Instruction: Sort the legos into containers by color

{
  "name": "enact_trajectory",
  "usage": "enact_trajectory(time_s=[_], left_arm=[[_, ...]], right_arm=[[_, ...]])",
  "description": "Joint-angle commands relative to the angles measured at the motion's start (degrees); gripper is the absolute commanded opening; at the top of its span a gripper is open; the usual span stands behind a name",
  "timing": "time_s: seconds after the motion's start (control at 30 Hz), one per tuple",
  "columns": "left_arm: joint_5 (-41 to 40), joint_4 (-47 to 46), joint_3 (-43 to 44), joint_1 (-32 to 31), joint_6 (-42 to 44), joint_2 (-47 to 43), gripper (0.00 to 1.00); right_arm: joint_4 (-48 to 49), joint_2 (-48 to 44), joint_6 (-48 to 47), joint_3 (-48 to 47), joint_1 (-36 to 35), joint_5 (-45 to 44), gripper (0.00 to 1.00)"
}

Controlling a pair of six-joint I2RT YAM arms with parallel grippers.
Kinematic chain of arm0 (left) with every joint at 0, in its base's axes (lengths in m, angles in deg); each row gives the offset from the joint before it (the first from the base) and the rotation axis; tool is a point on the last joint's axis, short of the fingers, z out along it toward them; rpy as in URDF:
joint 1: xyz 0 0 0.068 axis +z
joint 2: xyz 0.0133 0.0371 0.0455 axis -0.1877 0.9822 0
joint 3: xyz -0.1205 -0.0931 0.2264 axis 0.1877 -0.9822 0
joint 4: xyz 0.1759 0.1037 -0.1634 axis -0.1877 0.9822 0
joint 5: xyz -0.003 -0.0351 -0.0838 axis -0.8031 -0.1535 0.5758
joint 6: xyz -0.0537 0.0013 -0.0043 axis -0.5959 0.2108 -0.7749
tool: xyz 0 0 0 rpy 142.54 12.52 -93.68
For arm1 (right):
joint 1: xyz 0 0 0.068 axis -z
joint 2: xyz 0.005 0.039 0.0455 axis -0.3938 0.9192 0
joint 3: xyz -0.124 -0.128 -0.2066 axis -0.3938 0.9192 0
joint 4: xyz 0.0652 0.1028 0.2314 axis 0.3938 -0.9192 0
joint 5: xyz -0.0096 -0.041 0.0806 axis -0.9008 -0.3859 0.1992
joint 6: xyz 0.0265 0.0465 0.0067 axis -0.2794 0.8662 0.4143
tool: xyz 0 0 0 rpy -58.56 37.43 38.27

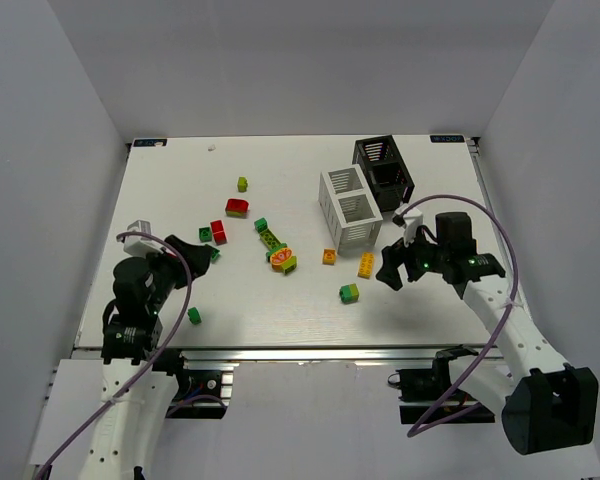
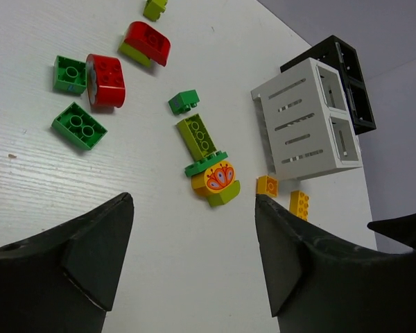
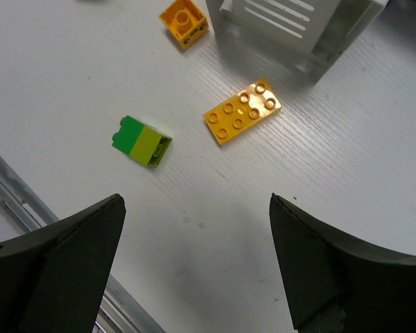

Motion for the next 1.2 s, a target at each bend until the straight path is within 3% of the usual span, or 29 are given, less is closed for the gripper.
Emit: enact_trajectory(time_s=[0.0, 0.27, 0.3, 0.37, 0.53, 0.7, 0.83, 1.17], left_arm=[[1.5, -2.9, -1.3, 0.0, -1.5, -0.2, 0.81], [0.5, -4.2, -4.2, 0.0, -3.4, -2.4, 0.82], [0.8, -4.6, -4.7, 0.0, -4.2, -2.7, 0.82], [1.0, -4.1, -4.7, 0.0, -4.5, -2.9, 0.82], [0.7, -2.2, -2.8, 0.0, -3.8, -2.2, 0.82], [0.4, -1.9, -3.0, 0.0, -4.6, -3.2, 0.82], [0.0, -1.4, -3.2, 0.0, -5.2, -4.4, 0.82], [-0.7, -0.5, -2.8, 0.0, -5.6, -5.4, 0.82]], right_arm=[[2.9, 1.2, 2.9, 0.9, -0.3, -3.4, 0.89], [9.3, 3.6, 15.3, 2.2, -0.3, -9.3, 0.89], [10.9, 3.9, 16.9, 2.7, -0.4, -11.9, 0.82], [12.4, 4.2, 19.2, 3.1, -0.3, -11.7, 0.77], [16.9, 6.0, 27.2, 5.9, -1.4, -12.1, 0.75], [20.2, 7.6, 38.3, 8.2, -5.6, -19.1, 0.77], [22.2, 10.0, 41.9, 8.5, -7.9, -21.1, 0.83], [25.3, 20.3, 45.4, 3.9, -13.4, -29.7, 0.8]])
